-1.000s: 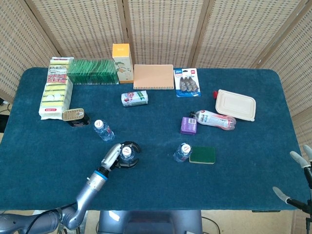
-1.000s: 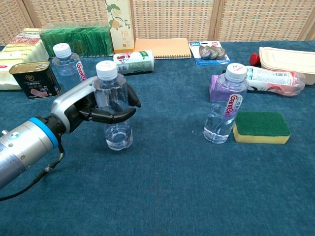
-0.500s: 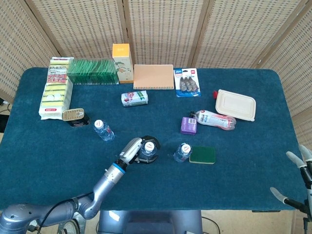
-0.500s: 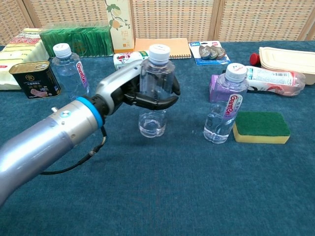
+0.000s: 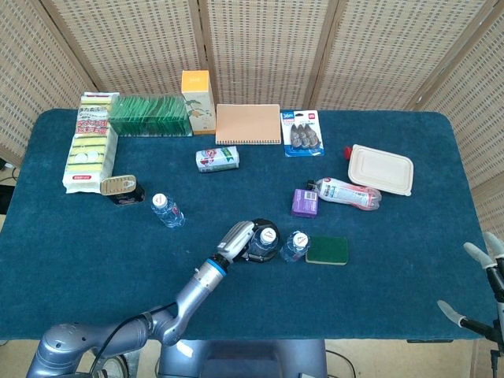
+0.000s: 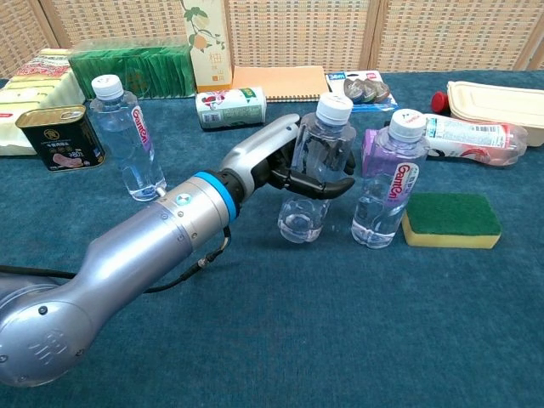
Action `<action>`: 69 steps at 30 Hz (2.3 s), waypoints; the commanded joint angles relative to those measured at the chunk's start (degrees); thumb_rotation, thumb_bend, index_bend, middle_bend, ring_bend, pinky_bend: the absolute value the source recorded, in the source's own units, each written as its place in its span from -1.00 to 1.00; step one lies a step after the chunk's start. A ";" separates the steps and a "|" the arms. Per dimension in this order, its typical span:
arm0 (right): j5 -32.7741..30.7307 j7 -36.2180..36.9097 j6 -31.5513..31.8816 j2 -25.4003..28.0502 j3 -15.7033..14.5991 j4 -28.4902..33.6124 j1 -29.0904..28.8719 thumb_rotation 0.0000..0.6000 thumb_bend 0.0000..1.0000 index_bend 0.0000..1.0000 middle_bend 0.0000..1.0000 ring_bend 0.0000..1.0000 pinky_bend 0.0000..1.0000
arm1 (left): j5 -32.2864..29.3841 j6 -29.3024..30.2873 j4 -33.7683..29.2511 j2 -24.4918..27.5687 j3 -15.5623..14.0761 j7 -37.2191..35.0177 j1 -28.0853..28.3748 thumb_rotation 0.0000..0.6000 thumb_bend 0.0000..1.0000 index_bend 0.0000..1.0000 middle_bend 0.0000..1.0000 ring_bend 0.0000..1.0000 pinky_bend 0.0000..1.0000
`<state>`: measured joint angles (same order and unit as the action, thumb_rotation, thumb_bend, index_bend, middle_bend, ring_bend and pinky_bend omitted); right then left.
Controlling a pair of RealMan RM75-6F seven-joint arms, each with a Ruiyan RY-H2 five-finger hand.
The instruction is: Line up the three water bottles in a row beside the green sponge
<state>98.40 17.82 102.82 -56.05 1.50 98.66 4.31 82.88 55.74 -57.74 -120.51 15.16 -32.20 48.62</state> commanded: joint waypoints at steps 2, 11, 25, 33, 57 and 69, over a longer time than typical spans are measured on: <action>-0.19 0.35 -0.16 0.07 0.08 -0.10 -0.06 1.00 -1.00 -0.69 -0.94 -1.00 -1.00 | -0.13 -0.03 0.94 -0.65 -0.17 -0.05 0.40 1.00 -0.40 -0.07 -0.16 -0.36 -0.10; 0.48 0.72 -0.17 0.24 -0.17 0.03 -0.07 1.00 -1.00 -0.69 -0.94 -1.00 -1.00 | -0.74 -1.26 3.18 -1.69 -0.89 -0.74 1.12 1.00 -0.44 -0.07 -0.16 -0.38 -0.11; 0.59 1.28 0.00 0.49 -0.18 0.03 -0.01 1.00 -1.00 -0.69 -0.94 -1.00 -1.00 | 1.24 0.68 3.53 -0.59 -3.06 -4.13 0.72 1.00 -0.50 -1.00 -1.00 -1.00 -0.74; 1.02 1.26 -0.16 0.59 -0.40 0.13 -0.06 1.00 -1.00 -0.69 -0.94 -1.00 -1.00 | 1.40 2.93 3.43 -0.13 -3.53 -4.10 -0.46 1.00 -0.50 -1.00 -1.00 -1.00 -0.82; 3.26 -1.99 -0.24 0.29 -1.23 1.65 0.01 1.00 -1.00 -0.69 -0.94 -1.00 -1.00 | 7.25 15.08 -15.20 15.91 -6.87 -8.48 -7.20 1.00 -0.51 -1.00 -1.00 -1.00 -0.84; 3.31 -1.71 -0.26 0.32 -1.29 1.39 -0.09 1.00 -1.00 -0.69 -0.94 -1.00 -1.00 | 9.13 20.98 -26.55 23.98 -4.55 -6.07 -8.99 1.00 -0.58 -1.00 -1.00 -1.00 -0.87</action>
<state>101.71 16.12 102.57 -55.73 0.21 100.06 4.22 91.48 75.32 -82.06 -98.55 9.94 -39.11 40.29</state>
